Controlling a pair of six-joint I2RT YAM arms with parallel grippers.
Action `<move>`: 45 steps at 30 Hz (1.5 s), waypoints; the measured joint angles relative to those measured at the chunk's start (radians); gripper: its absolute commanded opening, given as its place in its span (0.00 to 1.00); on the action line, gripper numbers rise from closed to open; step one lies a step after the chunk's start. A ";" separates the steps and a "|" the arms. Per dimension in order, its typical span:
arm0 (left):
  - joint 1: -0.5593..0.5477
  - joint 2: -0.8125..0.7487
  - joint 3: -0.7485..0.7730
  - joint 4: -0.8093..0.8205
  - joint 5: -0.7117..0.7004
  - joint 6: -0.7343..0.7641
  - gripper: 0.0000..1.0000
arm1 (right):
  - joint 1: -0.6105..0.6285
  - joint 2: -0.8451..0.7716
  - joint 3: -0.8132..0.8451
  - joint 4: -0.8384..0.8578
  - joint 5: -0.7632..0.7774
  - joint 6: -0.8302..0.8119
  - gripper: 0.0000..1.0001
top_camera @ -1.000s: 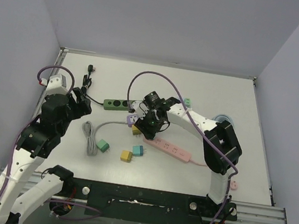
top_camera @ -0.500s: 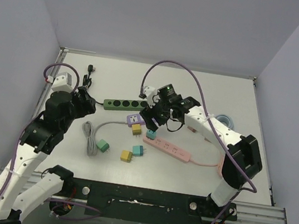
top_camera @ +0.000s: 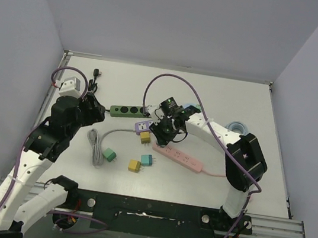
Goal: Insert the plug
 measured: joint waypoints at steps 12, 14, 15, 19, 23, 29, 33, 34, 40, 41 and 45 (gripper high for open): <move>0.000 0.001 -0.012 0.014 -0.013 0.003 0.67 | 0.007 -0.004 -0.038 0.042 0.013 0.003 0.00; 0.000 0.002 -0.012 0.022 -0.016 0.004 0.67 | 0.014 -0.002 -0.035 0.039 0.021 0.004 0.09; 0.000 0.002 -0.012 0.025 -0.018 0.004 0.67 | 0.015 -0.005 -0.031 0.035 0.024 0.006 0.17; 0.000 0.010 -0.012 0.037 -0.025 0.010 0.66 | 0.019 -0.011 -0.024 0.031 0.038 0.048 0.56; 0.000 0.020 -0.012 0.043 -0.027 0.023 0.66 | 0.019 -0.056 -0.048 0.085 0.092 0.161 0.68; 0.000 0.041 -0.012 0.050 -0.006 0.027 0.67 | -0.010 -0.302 -0.131 0.190 0.230 0.346 0.72; 0.000 0.044 -0.012 0.067 0.048 0.029 0.67 | -0.102 -0.449 -0.247 0.256 0.374 0.519 0.72; 0.000 0.044 -0.012 0.079 0.071 0.031 0.68 | -0.140 -0.475 -0.292 0.263 0.411 0.566 0.73; 0.000 0.070 -0.033 0.191 0.261 0.034 0.68 | -0.338 -0.539 -0.528 0.253 0.553 0.768 0.75; 0.000 0.080 -0.041 0.211 0.293 0.032 0.68 | -0.359 -0.539 -0.550 0.254 0.559 0.785 0.75; 0.000 0.115 -0.066 0.257 0.373 0.020 0.68 | -0.423 -0.523 -0.576 0.275 0.557 0.809 0.76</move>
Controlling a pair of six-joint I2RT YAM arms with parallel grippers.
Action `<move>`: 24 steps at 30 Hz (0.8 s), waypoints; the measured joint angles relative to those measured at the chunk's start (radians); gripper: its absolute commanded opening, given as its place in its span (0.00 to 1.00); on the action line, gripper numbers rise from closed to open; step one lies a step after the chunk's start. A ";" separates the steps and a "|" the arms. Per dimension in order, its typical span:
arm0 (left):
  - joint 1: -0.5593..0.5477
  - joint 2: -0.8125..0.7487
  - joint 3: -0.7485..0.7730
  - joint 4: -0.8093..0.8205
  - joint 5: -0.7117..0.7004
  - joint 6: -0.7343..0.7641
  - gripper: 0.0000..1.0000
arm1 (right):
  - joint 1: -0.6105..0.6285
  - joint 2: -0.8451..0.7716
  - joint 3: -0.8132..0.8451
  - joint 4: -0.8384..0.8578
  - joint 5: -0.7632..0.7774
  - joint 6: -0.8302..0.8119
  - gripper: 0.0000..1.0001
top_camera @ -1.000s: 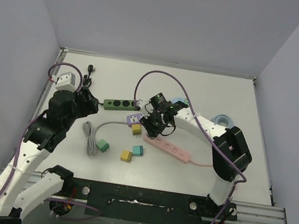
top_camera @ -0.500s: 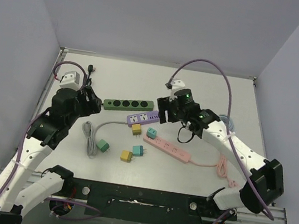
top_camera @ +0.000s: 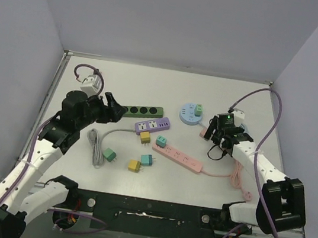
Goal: Insert the plug
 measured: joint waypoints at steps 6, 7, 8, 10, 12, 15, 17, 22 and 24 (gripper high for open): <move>-0.002 0.039 -0.008 0.051 0.060 -0.025 0.68 | -0.025 0.113 0.031 0.088 -0.016 -0.018 0.77; -0.003 0.043 -0.009 0.057 0.066 -0.028 0.68 | -0.028 0.142 0.043 0.097 -0.022 -0.023 0.77; -0.003 0.047 -0.010 0.061 0.071 -0.030 0.68 | -0.030 0.166 0.052 0.106 -0.027 -0.026 0.77; -0.006 0.055 -0.010 0.065 0.074 -0.038 0.68 | -0.033 0.216 0.071 0.128 -0.043 -0.039 0.77; -0.007 0.069 -0.010 0.064 0.075 -0.043 0.68 | -0.036 0.249 0.084 0.145 -0.058 -0.054 0.77; -0.007 0.098 -0.010 0.051 0.075 -0.047 0.68 | -0.037 0.286 0.106 0.161 -0.085 -0.085 0.78; -0.008 0.113 -0.010 0.045 0.075 -0.048 0.67 | -0.037 0.311 0.126 0.169 -0.101 -0.106 0.78; -0.008 0.127 -0.010 0.032 0.076 -0.051 0.68 | -0.037 0.357 0.157 0.183 -0.150 -0.160 0.77; -0.008 0.132 -0.010 0.032 0.077 -0.051 0.67 | -0.033 0.373 0.169 0.183 -0.167 -0.177 0.76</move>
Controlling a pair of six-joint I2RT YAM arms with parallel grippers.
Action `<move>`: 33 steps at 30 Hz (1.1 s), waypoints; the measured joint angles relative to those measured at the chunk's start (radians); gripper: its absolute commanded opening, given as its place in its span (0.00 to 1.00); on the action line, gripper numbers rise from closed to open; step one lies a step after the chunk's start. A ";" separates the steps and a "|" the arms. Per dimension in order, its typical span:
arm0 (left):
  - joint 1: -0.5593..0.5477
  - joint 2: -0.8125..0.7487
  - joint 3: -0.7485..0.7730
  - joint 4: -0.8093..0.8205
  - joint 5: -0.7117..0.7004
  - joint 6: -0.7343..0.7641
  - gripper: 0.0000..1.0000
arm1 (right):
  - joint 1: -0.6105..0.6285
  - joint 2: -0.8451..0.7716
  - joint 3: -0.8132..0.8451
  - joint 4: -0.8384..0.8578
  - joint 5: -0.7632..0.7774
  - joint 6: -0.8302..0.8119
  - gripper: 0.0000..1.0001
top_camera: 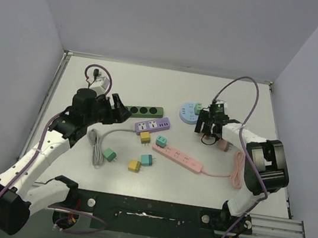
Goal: Insert the plug
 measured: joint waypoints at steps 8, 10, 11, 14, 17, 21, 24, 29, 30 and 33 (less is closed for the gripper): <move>0.000 0.011 0.000 -0.003 0.009 0.000 0.68 | 0.047 0.050 0.011 -0.002 0.000 -0.050 0.53; 0.000 0.011 0.000 -0.003 0.011 0.000 0.68 | 0.051 0.050 0.011 -0.005 0.000 -0.055 0.49; 0.000 0.011 0.000 -0.003 0.013 0.000 0.68 | 0.051 0.050 0.011 -0.005 0.000 -0.054 0.47; -0.002 0.011 -0.008 0.000 0.022 -0.004 0.68 | 0.051 0.049 0.011 -0.005 -0.002 -0.055 0.45; -0.008 0.011 -0.030 0.011 0.033 -0.021 0.67 | 0.056 0.037 0.005 0.005 -0.015 -0.056 0.45; -0.034 0.013 -0.056 0.039 0.042 -0.052 0.67 | 0.082 -0.024 -0.034 0.043 -0.063 -0.060 0.45; -0.071 0.013 -0.092 0.121 0.038 -0.096 0.67 | 0.126 -0.090 -0.072 0.093 -0.096 -0.071 0.45; -0.127 0.034 -0.132 0.240 0.040 -0.193 0.68 | 0.223 -0.193 -0.138 0.221 -0.172 -0.126 0.44; -0.133 0.045 -0.132 0.269 0.044 -0.216 0.67 | 0.245 -0.220 -0.162 0.259 -0.200 -0.143 0.44; -0.142 0.085 -0.132 0.340 0.065 -0.265 0.67 | 0.304 -0.275 -0.211 0.341 -0.266 -0.192 0.44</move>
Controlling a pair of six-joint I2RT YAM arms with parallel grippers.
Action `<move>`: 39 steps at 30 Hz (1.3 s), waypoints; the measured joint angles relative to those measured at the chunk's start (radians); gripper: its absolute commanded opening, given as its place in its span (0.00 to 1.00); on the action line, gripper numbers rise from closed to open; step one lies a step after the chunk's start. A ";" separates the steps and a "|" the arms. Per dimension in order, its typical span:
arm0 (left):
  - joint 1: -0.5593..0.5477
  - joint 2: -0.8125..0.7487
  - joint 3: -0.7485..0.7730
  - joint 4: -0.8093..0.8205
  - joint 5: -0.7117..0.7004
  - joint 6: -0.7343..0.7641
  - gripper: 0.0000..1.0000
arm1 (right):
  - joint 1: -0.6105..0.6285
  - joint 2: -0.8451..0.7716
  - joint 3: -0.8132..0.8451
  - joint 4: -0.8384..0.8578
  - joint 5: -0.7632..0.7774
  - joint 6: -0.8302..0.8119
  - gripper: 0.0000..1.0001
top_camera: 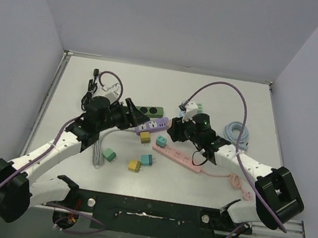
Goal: Insert the plug
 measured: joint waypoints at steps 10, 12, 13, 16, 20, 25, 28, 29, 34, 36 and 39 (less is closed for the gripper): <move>-0.048 0.194 0.010 0.088 0.135 -0.102 0.63 | 0.127 -0.065 -0.091 0.204 -0.118 -0.087 0.45; -0.059 0.209 0.010 0.089 0.154 -0.116 0.61 | 0.135 -0.068 -0.104 0.219 -0.131 -0.090 0.45; -0.063 0.212 0.010 0.089 0.163 -0.124 0.59 | 0.140 -0.068 -0.107 0.228 -0.137 -0.090 0.46; -0.066 0.212 0.010 0.103 0.183 -0.140 0.53 | 0.140 -0.069 -0.112 0.249 -0.152 -0.092 0.46; -0.067 0.222 0.016 0.116 0.218 -0.148 0.46 | 0.142 -0.070 -0.112 0.256 -0.174 -0.093 0.46; -0.067 0.277 0.069 0.088 0.232 -0.124 0.30 | 0.144 -0.080 -0.113 0.255 -0.210 -0.097 0.46; -0.066 0.297 0.080 0.085 0.242 -0.115 0.12 | 0.143 -0.089 -0.113 0.249 -0.220 -0.097 0.59; -0.066 0.301 0.082 0.086 0.248 -0.108 0.06 | 0.142 -0.090 -0.113 0.243 -0.222 -0.093 0.64; -0.067 0.306 0.088 0.091 0.248 -0.016 0.00 | 0.139 -0.092 -0.092 0.134 -0.220 -0.042 0.91; -0.066 0.306 0.103 0.075 0.238 0.064 0.00 | 0.139 -0.109 -0.085 0.076 -0.193 -0.009 0.92; -0.066 0.323 0.184 0.006 0.208 0.235 0.00 | 0.134 -0.207 -0.097 -0.012 -0.122 0.076 0.92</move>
